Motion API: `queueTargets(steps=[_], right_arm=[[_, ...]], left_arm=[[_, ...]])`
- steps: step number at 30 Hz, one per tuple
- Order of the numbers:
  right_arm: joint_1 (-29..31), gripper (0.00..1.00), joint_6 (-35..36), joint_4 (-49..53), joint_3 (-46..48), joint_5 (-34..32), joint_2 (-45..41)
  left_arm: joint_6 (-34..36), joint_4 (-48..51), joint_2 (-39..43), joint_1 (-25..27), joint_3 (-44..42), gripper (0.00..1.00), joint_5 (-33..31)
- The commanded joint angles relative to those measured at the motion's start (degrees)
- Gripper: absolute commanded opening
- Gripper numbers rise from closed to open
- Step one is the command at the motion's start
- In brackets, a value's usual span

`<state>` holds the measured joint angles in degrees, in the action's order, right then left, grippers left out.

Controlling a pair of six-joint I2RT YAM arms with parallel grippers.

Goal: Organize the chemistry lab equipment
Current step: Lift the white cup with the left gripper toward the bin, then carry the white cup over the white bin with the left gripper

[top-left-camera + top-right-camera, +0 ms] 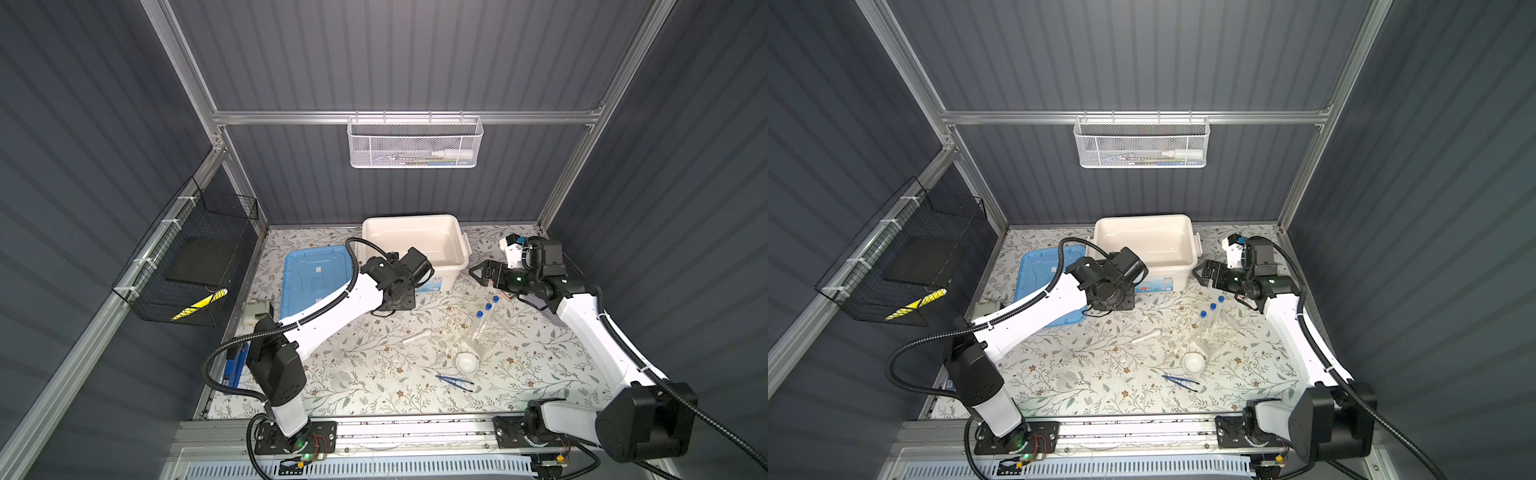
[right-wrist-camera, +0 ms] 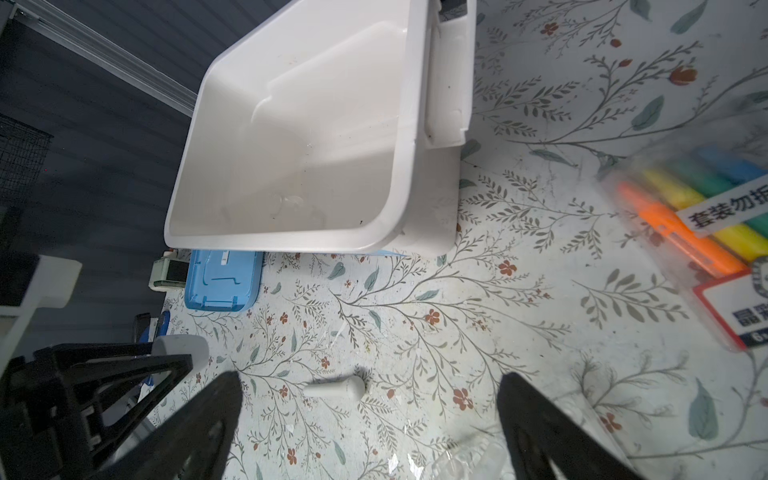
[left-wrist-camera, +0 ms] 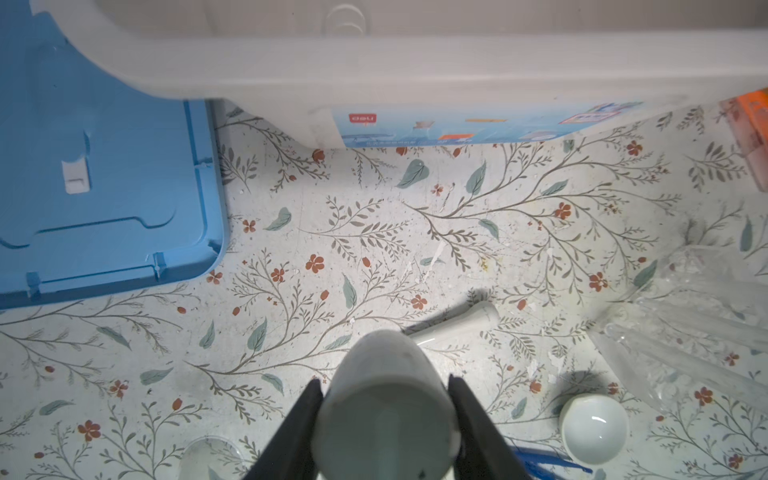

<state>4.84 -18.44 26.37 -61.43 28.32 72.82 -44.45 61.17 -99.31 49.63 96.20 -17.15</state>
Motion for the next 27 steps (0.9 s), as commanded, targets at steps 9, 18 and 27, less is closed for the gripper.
queueTargets(steps=[9, 18, 27], right_arm=[[1.2, 0.97, 0.1, -1.9, -5.7, 0.4, 5.3], [1.3, 0.97, 1.3, -1.1, -9.6, -0.1, 10.3], [1.3, 0.94, 4.2, 1.9, -14.9, -1.1, 15.9]], left_arm=[[7.3, 5.8, -4.2, -4.8, 13.8, 0.4, -1.4], [13.1, 6.9, -12.7, -9.6, 25.8, 0.4, -0.2], [16.5, 5.8, -19.6, -14.0, 34.0, 0.4, 0.9]])
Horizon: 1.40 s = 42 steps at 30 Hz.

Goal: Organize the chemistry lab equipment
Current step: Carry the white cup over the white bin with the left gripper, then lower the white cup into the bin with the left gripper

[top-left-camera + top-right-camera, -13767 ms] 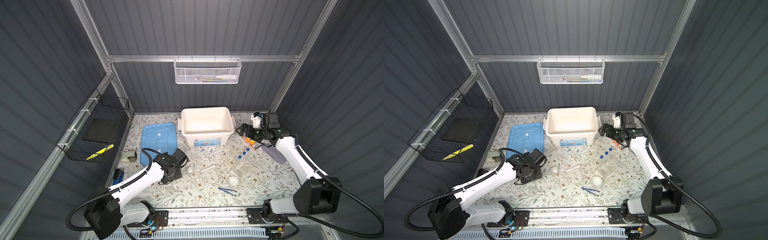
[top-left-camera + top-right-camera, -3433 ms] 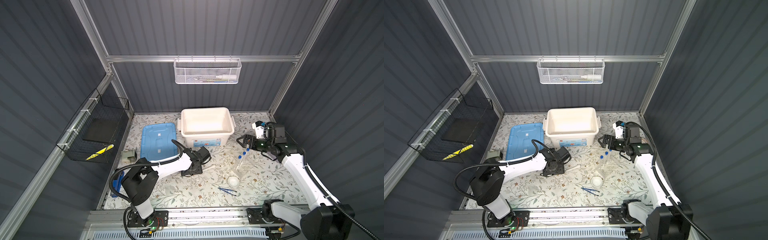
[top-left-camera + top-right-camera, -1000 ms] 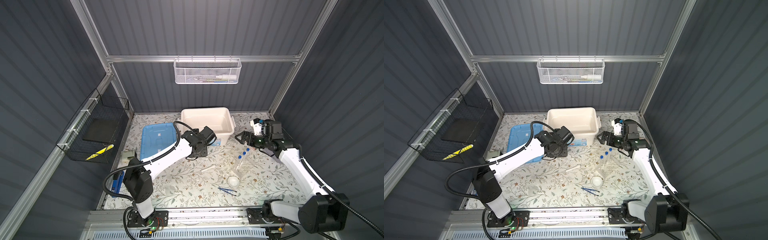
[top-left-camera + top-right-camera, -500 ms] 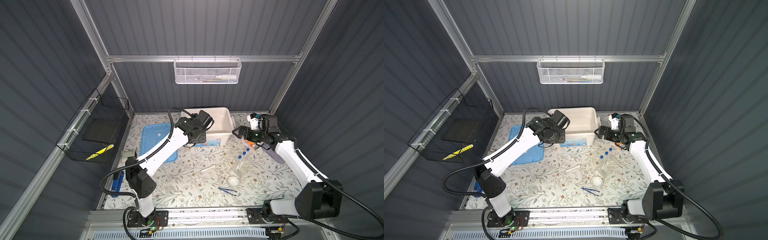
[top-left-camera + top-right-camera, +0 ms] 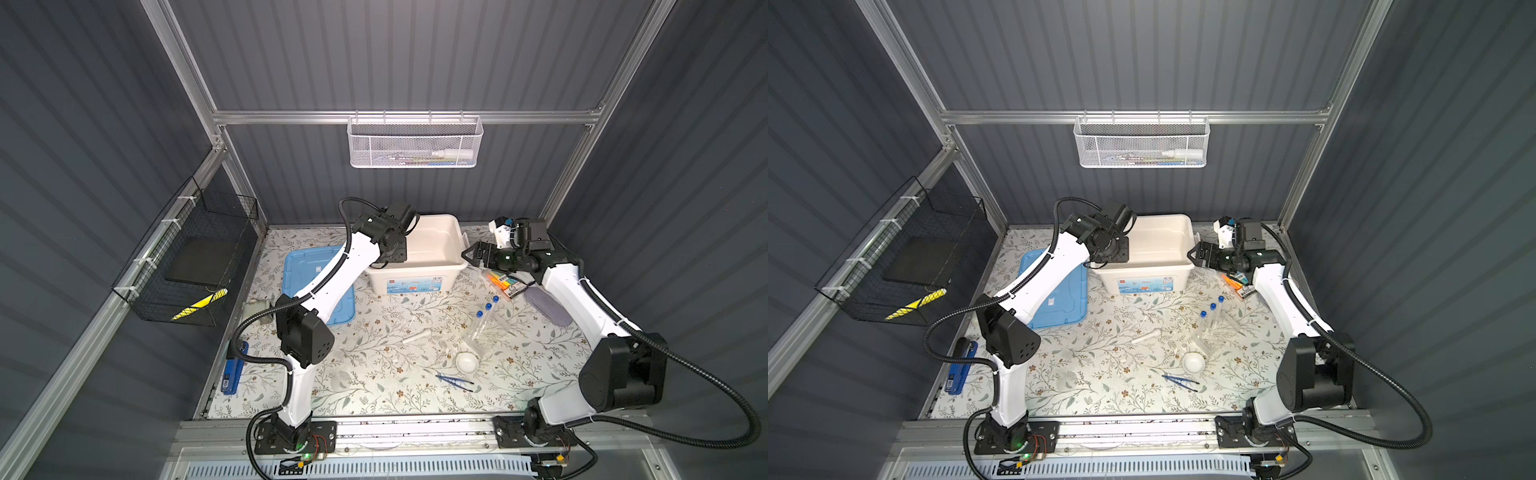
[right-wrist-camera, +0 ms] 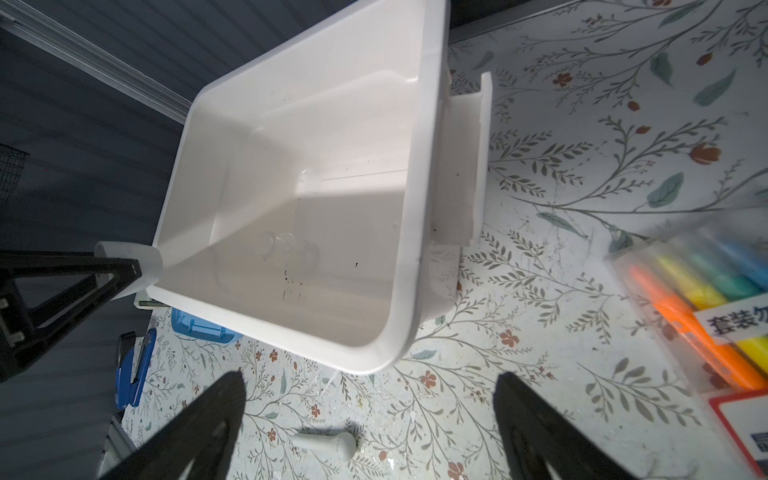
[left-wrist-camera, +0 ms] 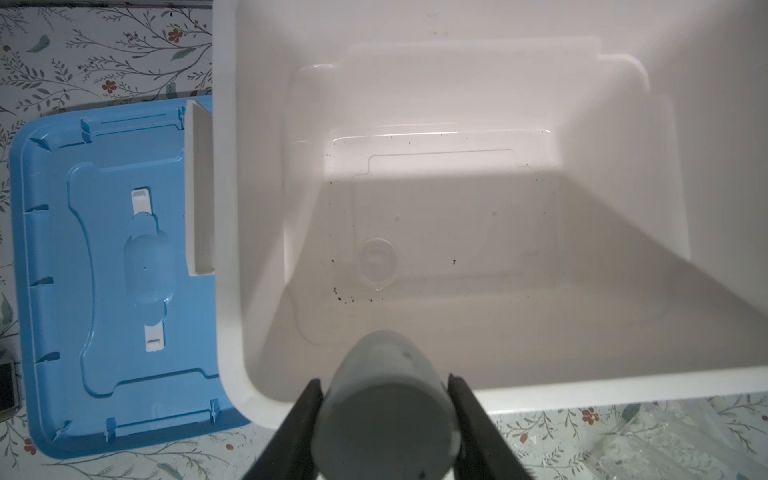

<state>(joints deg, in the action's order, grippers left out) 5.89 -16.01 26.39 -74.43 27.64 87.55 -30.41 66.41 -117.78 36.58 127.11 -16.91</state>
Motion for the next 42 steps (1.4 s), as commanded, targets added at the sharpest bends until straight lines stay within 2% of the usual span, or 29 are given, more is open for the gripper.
queueTargets(steps=[1, 18, 30, 42], right_arm=[[0.3, 0.93, 1.9, 2.0, -2.5, -0.3, 1.8], [0.6, 0.86, 7.3, 4.4, -7.6, 0.1, 7.5], [1.0, 0.85, 8.3, 3.6, -7.6, 2.8, 9.3], [1.9, 0.85, 6.6, 2.2, -7.4, 2.5, 9.5]], left_arm=[[2.8, 0.5, -2.1, -1.3, 4.0, 0.4, 0.8], [8.7, -4.8, -13.0, -6.2, 12.7, 0.4, 4.0], [12.9, -13.8, -17.8, -8.1, 12.8, 0.41, 7.8], [16.4, -13.6, -23.3, -9.0, 14.0, 0.42, 10.3]])
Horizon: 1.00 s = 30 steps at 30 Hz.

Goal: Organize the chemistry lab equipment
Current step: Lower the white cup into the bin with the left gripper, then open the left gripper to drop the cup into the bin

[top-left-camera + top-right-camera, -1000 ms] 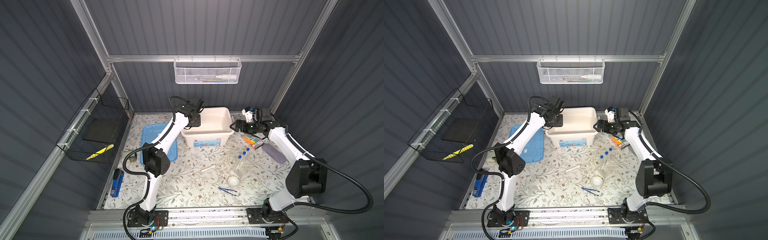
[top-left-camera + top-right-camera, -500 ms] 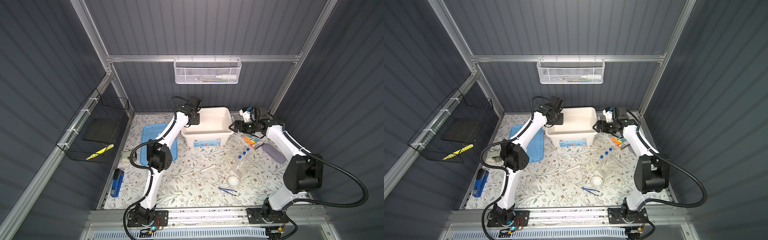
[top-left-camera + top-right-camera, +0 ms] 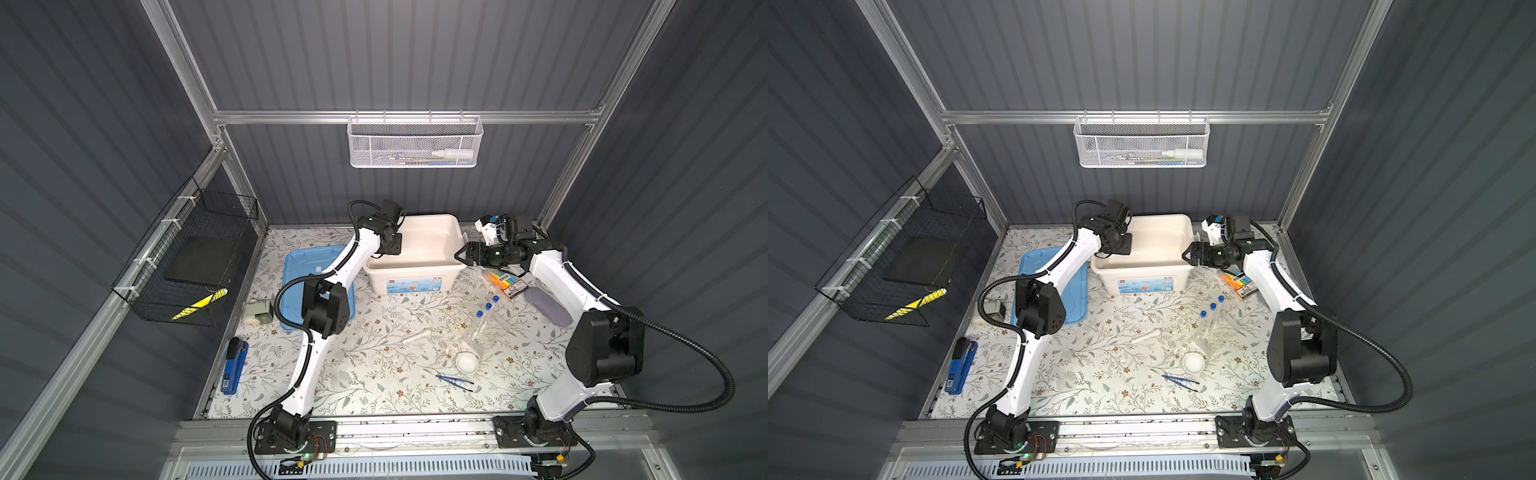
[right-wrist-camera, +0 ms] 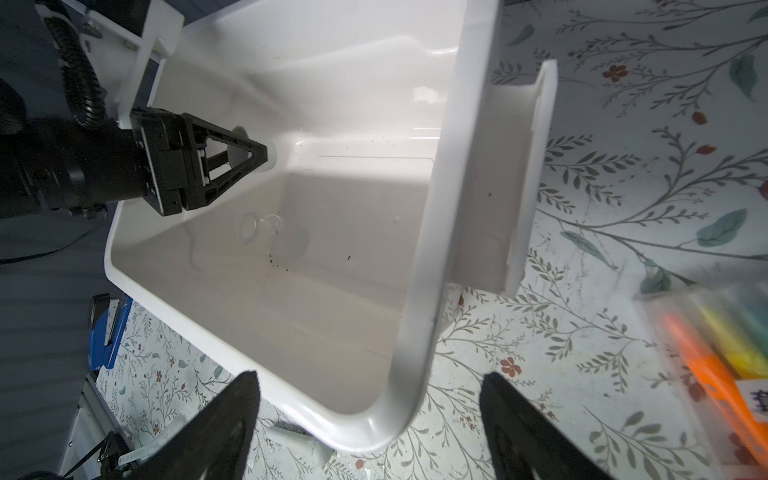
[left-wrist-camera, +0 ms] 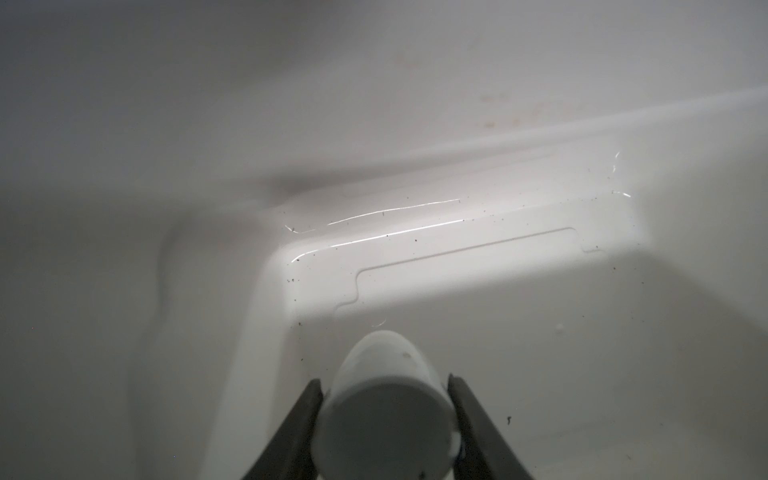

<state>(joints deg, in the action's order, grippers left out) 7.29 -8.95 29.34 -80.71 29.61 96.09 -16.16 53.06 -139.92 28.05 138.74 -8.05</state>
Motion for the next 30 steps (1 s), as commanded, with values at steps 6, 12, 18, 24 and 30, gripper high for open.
queueTargets(steps=[6, 12, 18, 24, 30], right_arm=[[0.8, 0.85, -0.8, -0.7, -0.4, -0.6, -0.1], [0.9, 0.85, -1.2, -1.3, 1.6, -1.3, -1.8], [0.9, 0.86, -1.7, -2.1, 2.9, -1.6, -3.0], [1.0, 0.88, -0.3, -1.2, 2.9, -2.0, -4.4], [1.0, 0.9, 1.5, 0.0, 3.4, -2.9, -6.7]], left_arm=[[2.0, 0.2, -3.6, -0.8, 3.1, 0.42, 2.9], [1.0, 1.9, -5.6, -1.2, 3.3, 0.44, 3.9], [0.6, 3.4, -5.7, -1.3, 2.2, 0.49, 4.7], [-0.1, 3.3, -4.4, -1.3, 1.3, 0.61, 6.8], [-1.6, 1.5, -0.8, -1.3, 1.1, 0.78, 9.5]])
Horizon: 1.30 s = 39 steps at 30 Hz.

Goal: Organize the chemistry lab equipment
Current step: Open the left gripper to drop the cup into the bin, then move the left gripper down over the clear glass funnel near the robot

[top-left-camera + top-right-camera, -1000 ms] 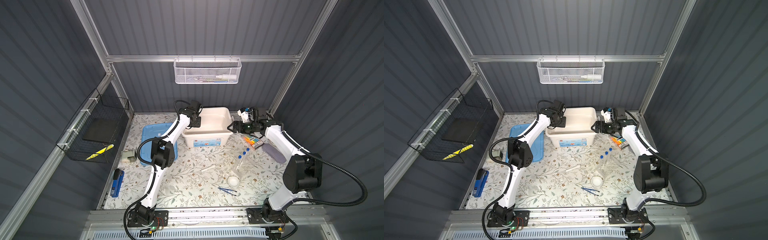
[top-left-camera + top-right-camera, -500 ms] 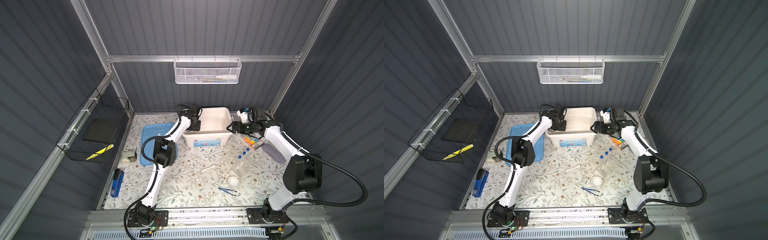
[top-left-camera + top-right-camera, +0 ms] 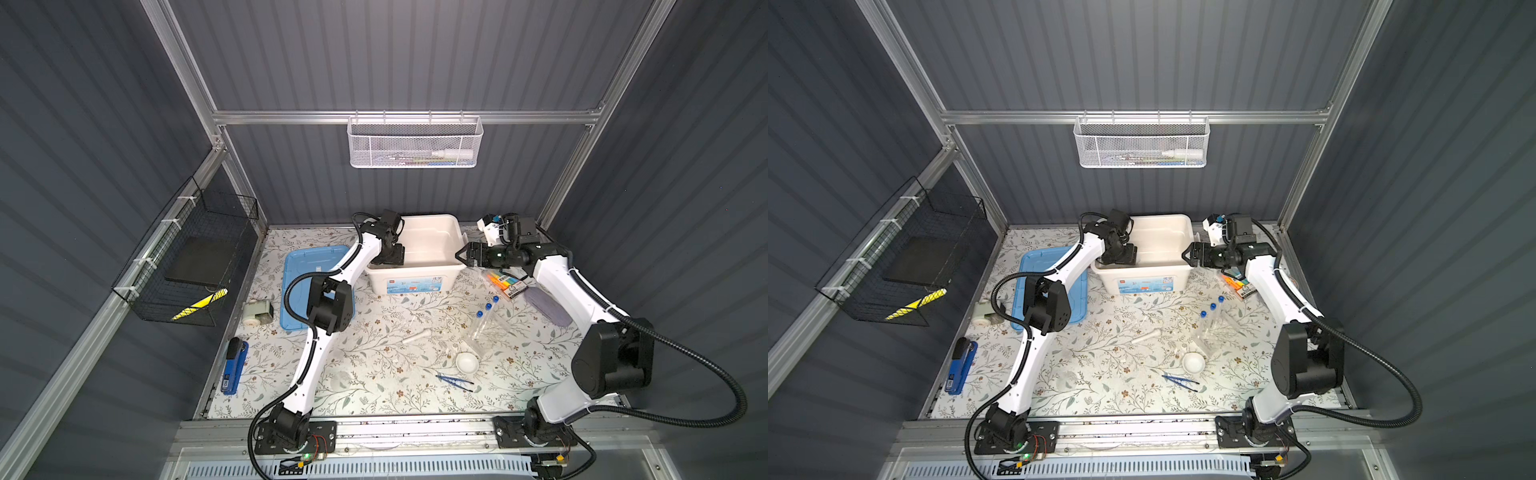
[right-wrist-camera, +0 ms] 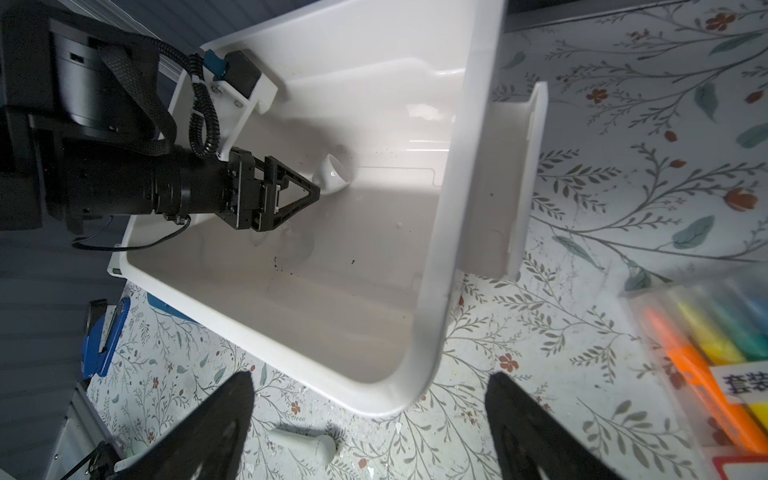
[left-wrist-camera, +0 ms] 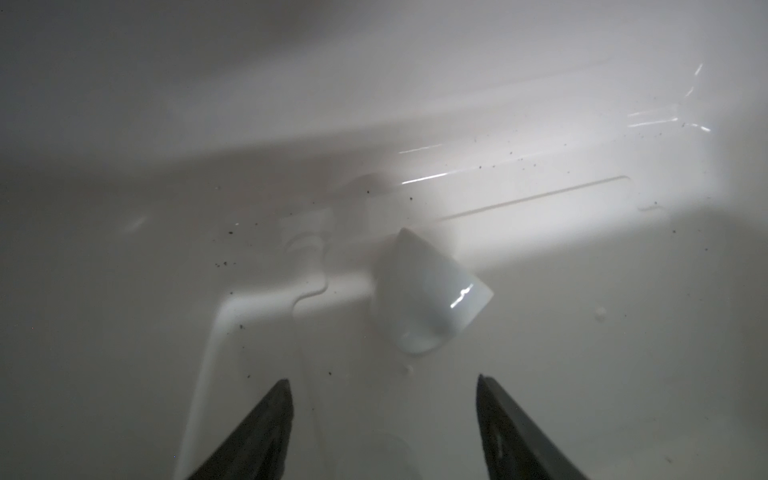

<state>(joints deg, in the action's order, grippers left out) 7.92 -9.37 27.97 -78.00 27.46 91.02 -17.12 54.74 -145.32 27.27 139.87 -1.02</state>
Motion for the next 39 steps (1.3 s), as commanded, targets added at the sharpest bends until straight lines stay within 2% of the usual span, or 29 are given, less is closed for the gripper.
queueTargets(steps=[1, 6, 11, 17, 22, 28, 34, 39], right_arm=[[0.4, 0.9, 2.3, 1.6, 0.7, -0.8, -2.0], [0.4, 0.91, 3.6, 1.9, 1.7, -0.7, -3.7], [0.5, 0.93, 4.2, 1.6, 3.0, -0.4, -5.2], [0.5, 0.94, 5.2, 1.7, 4.3, -0.2, -7.0], [0.5, 0.95, 5.8, 1.7, 5.9, -0.7, -8.9], [0.5, 0.96, 5.2, 2.1, 8.4, 1.0, -11.5], [1.0, 0.95, 3.8, 1.3, 12.7, 0.5, -15.3], [2.5, 0.95, 3.2, 1.7, 14.6, -1.5, -18.1]], left_arm=[[-1.0, -0.8, 5.5, -0.5, -0.3, 0.83, 2.5], [-1.9, -3.2, 11.4, -0.5, -2.3, 0.99, 1.1], [-2.3, -2.3, 17.6, 0.4, -4.7, 1.0, -4.8], [-2.6, -1.2, 26.9, 3.7, -13.0, 1.0, -15.3], [-7.9, -1.7, 37.2, 6.5, -26.3, 1.0, -21.9], [-18.4, 1.0, 49.9, 9.5, -42.7, 1.0, -25.4], [-30.8, 1.9, 65.9, 11.5, -63.6, 0.99, -27.4], [-36.7, 4.7, 75.0, 12.2, -73.7, 0.98, -27.0]])
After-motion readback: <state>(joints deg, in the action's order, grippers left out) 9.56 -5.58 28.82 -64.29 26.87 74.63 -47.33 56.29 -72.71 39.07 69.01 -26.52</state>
